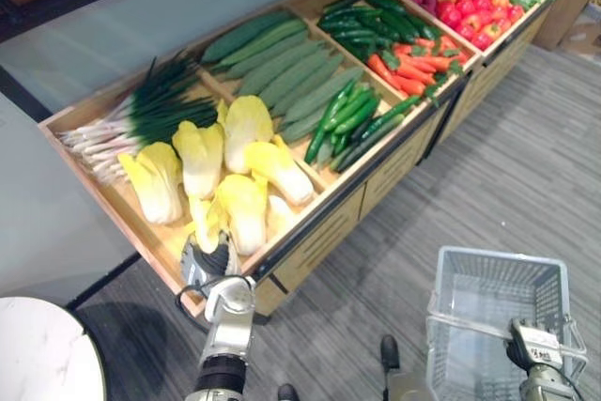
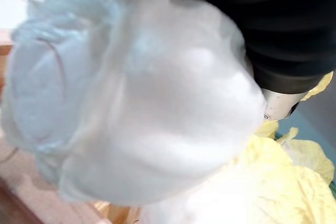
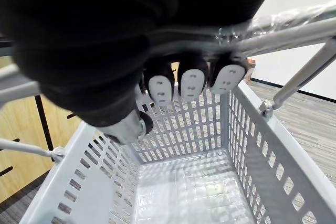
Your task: Pick vegetable in the basket
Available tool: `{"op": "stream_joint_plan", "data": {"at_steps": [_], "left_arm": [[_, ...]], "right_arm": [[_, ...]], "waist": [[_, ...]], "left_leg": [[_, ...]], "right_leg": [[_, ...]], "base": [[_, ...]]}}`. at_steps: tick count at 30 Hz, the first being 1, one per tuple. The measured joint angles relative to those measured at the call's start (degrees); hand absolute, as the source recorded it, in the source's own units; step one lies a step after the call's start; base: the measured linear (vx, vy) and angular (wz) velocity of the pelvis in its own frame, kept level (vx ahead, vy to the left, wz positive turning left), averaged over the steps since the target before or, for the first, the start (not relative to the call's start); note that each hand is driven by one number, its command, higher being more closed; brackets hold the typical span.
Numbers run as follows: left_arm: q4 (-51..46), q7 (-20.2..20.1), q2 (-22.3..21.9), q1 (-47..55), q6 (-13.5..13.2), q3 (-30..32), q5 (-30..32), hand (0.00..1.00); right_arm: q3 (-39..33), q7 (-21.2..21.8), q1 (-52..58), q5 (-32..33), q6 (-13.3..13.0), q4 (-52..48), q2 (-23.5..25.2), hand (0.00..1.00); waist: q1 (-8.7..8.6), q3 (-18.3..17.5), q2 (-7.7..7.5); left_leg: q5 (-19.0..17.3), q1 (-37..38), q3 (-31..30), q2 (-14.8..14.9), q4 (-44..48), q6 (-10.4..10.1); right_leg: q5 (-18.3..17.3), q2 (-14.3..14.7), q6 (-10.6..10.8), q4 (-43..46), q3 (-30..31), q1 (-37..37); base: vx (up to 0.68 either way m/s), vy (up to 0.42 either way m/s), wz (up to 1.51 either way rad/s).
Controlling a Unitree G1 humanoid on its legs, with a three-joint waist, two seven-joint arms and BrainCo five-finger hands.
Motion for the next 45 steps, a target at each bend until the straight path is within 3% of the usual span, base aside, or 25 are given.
{"op": "stream_joint_plan", "data": {"at_steps": [14, 19, 25, 29, 35, 42, 45], "left_arm": [[-7.92, -0.13, -0.37, 2.91, 0.02, 5.87, 0.09, 1.0], [-11.59, 0.04, 0.89, 3.36, 0.17, 9.56, 2.32, 1.0], [-18.74, -0.24, 1.13, 4.47, 0.18, 9.29, 6.35, 1.0], [-22.79, -1.56, 1.01, 5.09, -0.16, 6.77, 6.79, 1.0], [-27.11, -4.37, 0.95, 6.85, -2.29, 0.16, 6.8, 1.0], [-31.41, -7.26, 0.82, 6.88, -8.14, -10.89, 6.75, 1.0], [-31.45, -8.43, 0.78, 6.97, -9.58, -13.98, 6.64, 1.0]], "right_arm": [[-2.05, 2.67, -0.63, -0.99, -0.6, 1.91, 0.1, 1.0], [-2.12, 3.91, -1.86, -0.98, -1.42, 2.31, -0.66, 1.0], [-2.11, 4.75, -4.37, -0.84, -3.08, 2.3, -3.35, 1.0], [-2.07, 6.49, -7.03, 0.17, -3.52, 2.63, -4.54, 1.0], [-1.54, 7.98, -14.55, 2.53, -4.31, 5.89, -4.9, 1.0], [5.01, 11.32, -22.76, 3.8, -2.89, 7.4, -9.69, 1.0], [5.91, 11.58, -24.2, 3.87, -2.6, 7.38, -10.47, 1.0]], "waist": [[1.32, -3.18, -0.22], [1.45, -3.99, -0.59], [1.73, -4.99, -0.6], [2.92, -4.99, -0.61], [2.92, -5.05, -0.56], [2.84, -5.1, -0.2], [2.8, -5.07, 0.17]], "left_leg": [[0.43, -0.92, -2.2, -0.31, 0.2, 0.32], [0.69, -0.88, -2.85, -0.3, 0.2, 0.38], [0.87, -0.73, -2.83, -0.84, 0.17, 0.64], [0.68, 0.93, -0.46, -1.18, -0.57, 0.53], [-0.45, 4.5, 6.58, -1.61, -1.36, 0.45], [-4.97, 8.33, 16.72, -3.07, 1.17, 0.97], [-6.26, 9.12, 18.62, -3.35, 2.18, 1.12]], "right_leg": [[0.0, -0.43, 0.0, 0.09, -1.9, 0.39], [0.0, -0.48, -0.01, 0.07, -2.49, 0.86], [0.03, -0.98, 0.01, 0.08, -2.4, 0.91], [0.09, -0.93, 0.11, 0.05, 0.32, 0.75], [0.55, -0.04, 0.76, 1.2, 7.48, -1.01], [1.74, 0.56, 2.56, 1.93, 18.44, -2.95], [1.89, 0.65, 2.8, 1.94, 20.34, -2.92]], "base": [[-0.02, -0.009, 0.07], [-0.03, -0.012, 0.06], [-0.01, 0.001, -0.01], [-0.02, 0.004, -0.26], [0.0, 0.011, -0.62], [-0.01, 0.017, -0.74], [-0.03, -0.005, -0.46]]}}
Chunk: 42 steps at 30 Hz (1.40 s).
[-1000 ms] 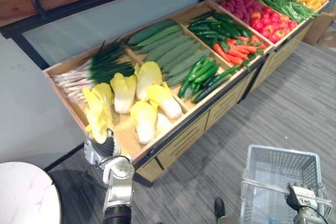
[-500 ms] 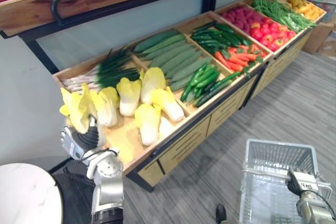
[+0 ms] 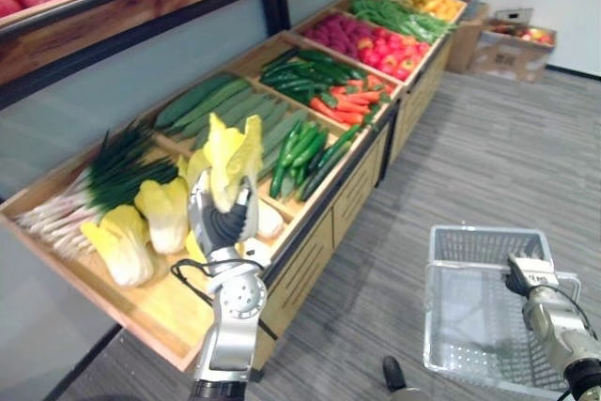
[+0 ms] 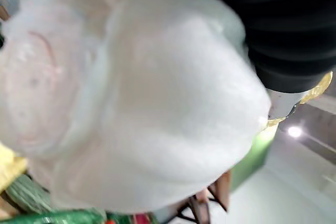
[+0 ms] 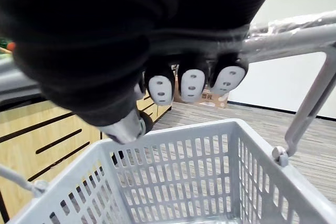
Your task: Pick vegetable in the basket
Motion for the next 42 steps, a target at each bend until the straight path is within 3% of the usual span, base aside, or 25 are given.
{"op": "stream_joint_plan", "data": {"at_steps": [2, 10, 17, 23, 29, 34, 42], "left_arm": [[0.08, -2.93, 0.03, 0.05, -2.58, -7.82, -0.89, 1.0], [0.1, -7.13, 0.2, -0.18, -5.11, -19.74, -3.43, 1.0], [-0.14, -12.3, 0.12, -3.47, -7.77, -30.8, -8.0, 1.0], [-3.09, -14.72, 0.07, -4.11, -8.2, -35.28, -12.38, 1.0], [-5.13, -16.48, 0.07, -4.18, -9.56, -38.78, -14.67, 1.0], [-7.81, -16.64, 0.07, -3.71, -9.82, -40.02, -16.87, 1.0], [-5.77, -19.15, 0.86, -1.77, -9.73, -39.37, -18.59, 1.0]], "right_arm": [[1.18, 0.86, -1.85, 0.91, -0.05, -0.32, -0.97, 1.0], [1.72, 1.11, -2.26, 2.49, 0.23, -3.89, -0.97, 1.0], [0.89, 0.87, -2.89, 3.09, 2.73, -10.63, -0.58, 1.0], [-3.0, -0.75, -6.48, 4.43, 5.28, -12.02, 4.3, 1.0], [-3.65, -1.52, -8.61, 5.38, 6.38, -16.23, 5.02, 1.0], [-7.65, -3.01, -10.22, 9.42, 7.25, -16.78, 6.16, 1.0], [-13.32, -4.7, -10.44, 13.79, 8.67, -18.97, 7.82, 1.0]], "waist": [[-0.03, 0.06, 1.01], [0.58, 0.52, 1.83], [1.35, 0.27, 2.52], [1.56, 0.17, 3.0], [1.91, 0.49, 3.25], [3.04, 0.98, 3.32], [3.05, 1.09, 3.27]], "left_leg": [[-2.73, 0.04, 2.62, 0.06, 2.93, 0.13], [-4.87, -0.15, 4.27, 1.27, 5.91, -0.31], [-5.98, -1.04, 6.12, 3.5, 7.82, -1.21], [-6.69, -0.95, 9.1, 5.28, 9.29, -2.34], [-6.78, -1.5, 10.62, 5.74, 9.83, -2.5], [-6.97, -3.31, 10.16, 6.99, 11.57, -2.83], [-6.83, -5.17, 7.06, 7.79, 12.4, -2.79]], "right_leg": [[0.19, 0.03, 0.3, -0.08, 2.73, -0.09], [0.12, 0.62, 0.2, -0.18, 3.79, -0.05], [0.01, 2.09, -0.06, 0.0, 4.38, -1.28], [0.41, 4.16, -0.53, 0.99, 5.14, -2.51], [0.41, 4.97, -0.53, 2.16, 6.11, -4.08], [0.6, 5.32, -0.76, 2.19, 5.38, -5.11], [0.6, 4.64, -0.77, 2.19, 2.05, -4.95]], "base": [[-0.05, -0.039, -0.57], [0.01, -0.052, -0.11], [0.05, -0.071, -0.1], [0.04, -0.077, -0.2], [0.0, -0.064, -0.1], [-0.01, -0.061, 0.03], [0.0, -0.039, 0.19]]}}
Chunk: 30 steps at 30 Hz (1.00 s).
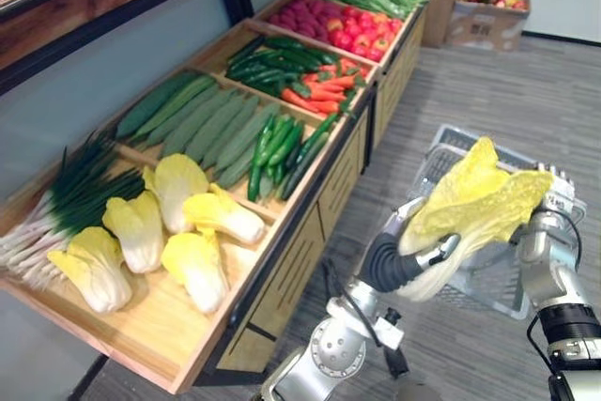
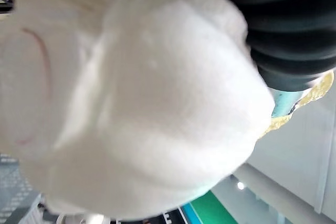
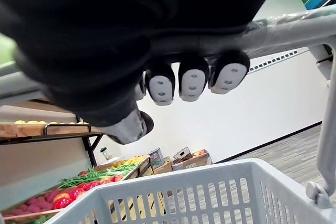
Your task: Pick vegetable in the basket
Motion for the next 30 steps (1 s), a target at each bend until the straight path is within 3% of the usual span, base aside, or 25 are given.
{"op": "stream_joint_plan", "data": {"at_steps": [4, 7, 8, 11, 13, 16, 19, 30], "left_arm": [[6.89, -1.81, -0.1, 1.12, 0.75, -0.02, 0.17, 1.0], [13.89, -2.16, -1.1, 1.19, 2.72, -0.1, 0.43, 1.0], [23.87, -1.15, -4.13, -1.56, 4.82, 0.51, 2.92, 1.0], [24.62, -1.1, -4.3, -2.51, 5.0, 1.1, 2.93, 1.0], [29.99, -0.93, -5.94, -6.02, 5.02, 2.03, 3.06, 1.0], [40.67, 2.95, -6.59, -11.35, 7.82, 5.01, 6.7, 1.0], [43.2, 5.38, -8.82, -15.1, 10.53, 9.02, 6.97, 1.0], [47.32, 9.94, -11.33, -21.36, 11.75, 10.28, 7.5, 1.0]], "right_arm": [[-0.38, -0.09, -0.01, 0.08, -0.02, -1.71, 2.41, 1.0], [-0.37, -0.08, -0.08, 0.25, -0.12, -2.25, 3.25, 1.0], [0.43, 0.3, -1.89, 0.61, -0.14, -2.24, 4.6, 1.0], [0.68, 0.73, -2.13, 0.6, -0.24, -1.88, 4.62, 1.0], [1.86, 0.81, -2.1, 0.6, -0.1, -1.85, 4.64, 1.0], [7.41, 3.11, -1.87, 3.11, -1.23, -2.01, 5.09, 1.0], [9.66, 4.12, -1.87, 4.06, -2.8, -2.11, 5.28, 1.0], [16.93, 7.24, 0.3, 4.51, -6.28, -2.11, 4.97, 1.0]], "waist": [[-0.04, 0.04, -0.05], [-0.22, 0.08, -0.11], [-1.85, 1.19, -0.21], [-3.08, 2.06, -0.12], [-3.36, 2.12, -0.22], [-4.99, 2.53, -0.58], [-5.98, 3.91, -1.07], [-6.53, 4.19, -1.3]], "left_leg": [[0.01, -0.1, -0.81, -0.23, -0.06, 0.04], [0.1, -0.52, -1.69, -0.4, -0.05, 0.21], [0.27, -0.44, -1.79, -1.08, -0.61, 0.49], [0.47, 0.24, -1.82, -1.8, -1.66, 0.74], [0.45, 0.66, -1.55, -2.25, -2.03, 0.74], [0.56, 1.16, -1.16, -3.03, -3.14, 0.9], [0.65, 1.5, -1.21, -3.73, -3.51, 1.06], [0.95, 4.03, -1.34, -5.88, -7.27, 1.42]], "right_leg": [[0.0, -0.39, 0.0, -0.01, -0.55, 0.2], [0.0, -0.59, 0.0, -0.12, -0.84, 0.28], [0.0, -0.86, -0.02, -0.73, -0.44, 0.35], [0.01, -1.21, -0.02, -1.33, -0.3, 1.0], [0.08, -1.05, 0.06, -1.73, 0.39, 0.96], [0.43, -1.11, 0.09, -2.41, 1.25, 0.95], [0.5, -1.3, 0.18, -2.51, 1.77, 0.82], [0.63, -1.19, 0.38, -2.87, 3.89, 0.84]], "base": [[0.0, -0.012, 0.09], [0.0, -0.024, 0.07], [0.0, -0.041, -0.04], [0.0, -0.014, -0.02], [0.01, -0.008, -0.09], [0.01, -0.013, -0.16], [0.02, -0.019, -0.05], [0.03, -0.039, -0.12]]}}
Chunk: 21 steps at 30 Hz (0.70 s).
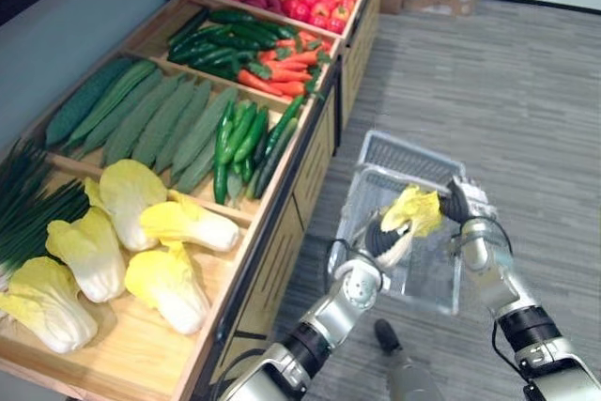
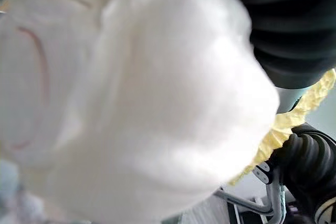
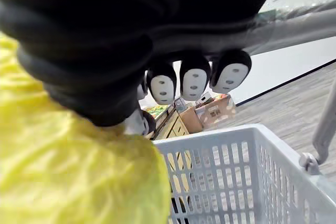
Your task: Pick vegetable in the basket
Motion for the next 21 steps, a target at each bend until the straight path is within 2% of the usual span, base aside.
{"op": "stream_joint_plan", "data": {"at_steps": [6, 7, 10, 11, 12, 16, 21], "left_arm": [[0.32, 0.14, 0.01, 0.01, 1.24, 0.78, 1.74, 1.0], [0.41, 0.14, 0.01, 0.01, 1.29, 0.78, 1.77, 0.0], [1.76, 0.19, 0.01, -0.02, 1.31, 0.78, 2.14, 0.0], [4.83, -0.65, -0.18, -1.0, 1.5, 0.03, 5.45, 0.0], [5.15, -1.2, -0.2, -1.24, 1.51, -0.82, 6.46, 0.0], [6.46, -1.56, -1.08, -2.57, 1.33, -2.11, 6.63, 0.0], [9.64, -4.68, -1.22, -3.9, 1.22, -3.77, 8.91, 0.0]], "right_arm": [[2.36, 0.94, 1.13, 0.04, -1.05, -0.01, -0.33, 1.0], [2.68, 0.99, 1.25, 0.2, -1.11, 0.0, -0.33, 1.0], [3.9, 0.99, 1.25, 0.48, -1.38, -0.01, -0.73, 1.0], [8.07, 1.24, 1.54, 0.46, -2.3, -0.02, -1.05, 1.0], [8.55, 1.24, 1.55, 0.46, -2.5, -0.11, -1.05, 1.0], [8.66, 1.35, 1.55, 0.47, -2.74, -0.16, -0.86, 1.0], [8.68, 3.1, 2.35, 0.49, -2.96, -0.34, -0.96, 1.0]], "waist": [[-0.03, 0.04, -0.08], [-0.05, 0.05, -0.1], [-0.15, 0.07, -0.14], [-0.99, 0.29, -0.53], [-1.11, 0.32, -0.6], [-1.26, 0.39, -0.9], [-1.51, 0.37, -0.97]], "left_leg": [[0.14, 0.37, -0.09, -0.78, -0.74, 0.25], [0.14, 0.43, -0.08, -0.8, -0.74, 0.24], [0.14, 0.6, -0.03, -0.77, -0.78, 0.24], [0.14, 0.98, 0.42, -0.79, -0.82, 0.24], [0.14, 1.09, 0.69, -0.81, -0.86, 0.23], [0.13, 1.31, 1.28, -0.82, -0.94, 0.22], [0.15, 2.25, 1.91, -0.89, -1.75, 0.19]], "right_leg": [[0.1, -0.37, 0.15, 0.05, 0.12, 0.08], [0.1, -0.36, 0.17, 0.05, 0.16, 0.11], [0.12, -0.23, 0.19, 0.04, 0.26, 0.15], [0.14, 0.0, 0.23, 0.04, 0.74, 0.21], [0.15, 0.08, 0.24, 0.03, 1.03, 0.2], [0.23, 0.38, 0.35, -0.09, 1.81, 0.13], [0.24, 0.94, 0.35, -0.06, 2.96, 0.14]], "base": [[0.0, -0.066, -0.01], [0.01, -0.073, -0.02], [0.02, -0.128, -0.07], [0.05, -0.241, -0.16], [0.06, -0.235, -0.16], [0.03, -0.074, -0.08], [0.05, -0.067, -0.14]]}}
